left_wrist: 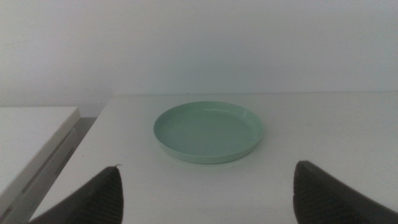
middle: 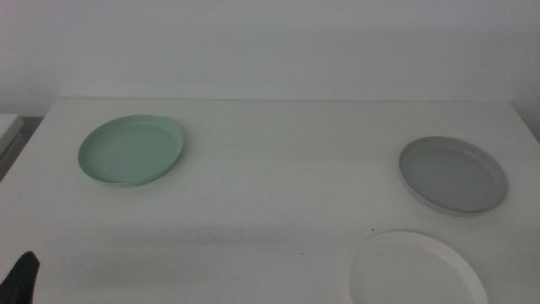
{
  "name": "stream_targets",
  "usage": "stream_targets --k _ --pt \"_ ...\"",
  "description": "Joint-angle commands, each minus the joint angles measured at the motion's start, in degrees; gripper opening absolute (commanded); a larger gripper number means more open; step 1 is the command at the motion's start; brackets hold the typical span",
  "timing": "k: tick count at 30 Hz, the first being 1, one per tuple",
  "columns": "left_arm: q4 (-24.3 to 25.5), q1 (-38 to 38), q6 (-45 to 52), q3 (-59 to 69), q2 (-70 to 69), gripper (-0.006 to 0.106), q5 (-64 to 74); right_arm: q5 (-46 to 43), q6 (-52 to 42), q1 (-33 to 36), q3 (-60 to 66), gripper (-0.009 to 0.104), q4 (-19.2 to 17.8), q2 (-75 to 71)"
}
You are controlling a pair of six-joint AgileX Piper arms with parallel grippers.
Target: Stack the three bowls on top of each other.
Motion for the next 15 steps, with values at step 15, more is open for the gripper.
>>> stream_targets --k 15 --pt "-0.1 -0.2 -0.3 0.0 -0.2 0.094 -0.8 -4.7 5.7 -0.2 0.2 0.093 4.4 -0.2"
